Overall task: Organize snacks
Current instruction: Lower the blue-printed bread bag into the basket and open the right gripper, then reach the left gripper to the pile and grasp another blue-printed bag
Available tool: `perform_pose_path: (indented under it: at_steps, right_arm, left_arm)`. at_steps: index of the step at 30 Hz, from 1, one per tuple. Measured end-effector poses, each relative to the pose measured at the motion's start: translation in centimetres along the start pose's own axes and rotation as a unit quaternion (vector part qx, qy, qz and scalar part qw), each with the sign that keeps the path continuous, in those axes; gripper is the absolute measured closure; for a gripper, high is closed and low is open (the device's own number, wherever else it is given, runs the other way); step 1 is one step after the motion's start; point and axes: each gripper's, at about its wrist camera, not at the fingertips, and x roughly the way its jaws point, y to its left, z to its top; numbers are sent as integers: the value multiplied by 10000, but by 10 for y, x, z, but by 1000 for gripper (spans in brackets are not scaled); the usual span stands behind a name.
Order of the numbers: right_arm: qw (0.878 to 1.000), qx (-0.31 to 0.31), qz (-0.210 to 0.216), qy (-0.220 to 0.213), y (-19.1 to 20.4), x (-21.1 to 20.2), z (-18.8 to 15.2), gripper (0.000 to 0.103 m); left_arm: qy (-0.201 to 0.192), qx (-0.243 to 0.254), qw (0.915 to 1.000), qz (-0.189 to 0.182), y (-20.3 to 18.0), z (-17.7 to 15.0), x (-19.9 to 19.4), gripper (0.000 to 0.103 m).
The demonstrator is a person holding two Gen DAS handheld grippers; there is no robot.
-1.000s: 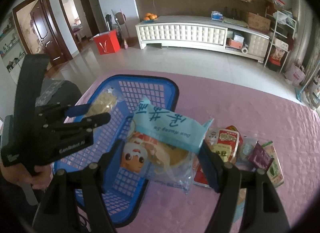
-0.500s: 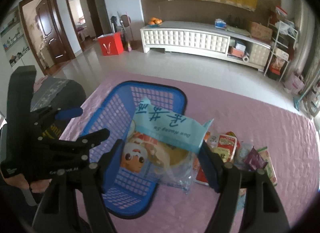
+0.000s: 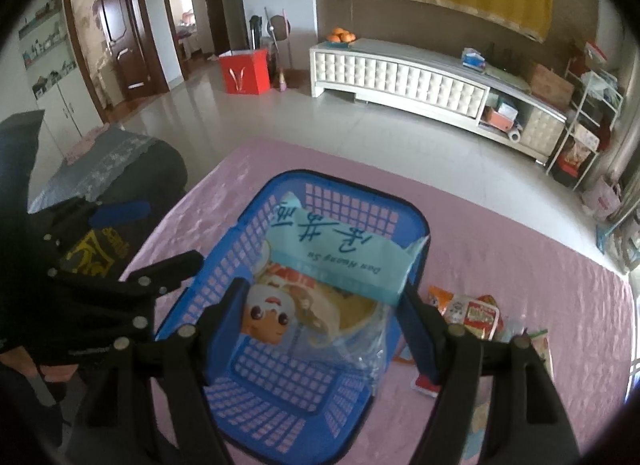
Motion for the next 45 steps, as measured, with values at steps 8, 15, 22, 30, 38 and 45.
perform_pose_path:
  at_steps: [8, 15, 22, 30, 38, 45]
  right_arm:
    - [9989, -225, -330, 233, -6, 32, 11, 27]
    - [9959, -396, -753, 318, -11, 55, 17, 23]
    - [9954, -164, -914, 244, -23, 44, 7, 5]
    - [9969, -54, -763, 188, -26, 0, -5, 5]
    - [9971, 184, -724, -174, -37, -73, -23, 4]
    - [9960, 301, -749, -390, -50, -116, -39, 5]
  left_arm:
    - [69, -147, 9999, -24, 12, 8, 29, 24]
    - [136, -234, 9996, -75, 13, 14, 48, 24]
    - [185, -216, 9996, 30, 5, 7, 46, 24]
    - [164, -214, 9996, -73, -10, 2, 20, 24]
    - [-102, -14, 9998, -145, -42, -1, -41, 24]
    - [-324, 165, 9991, -201, -72, -9, -84, 24]
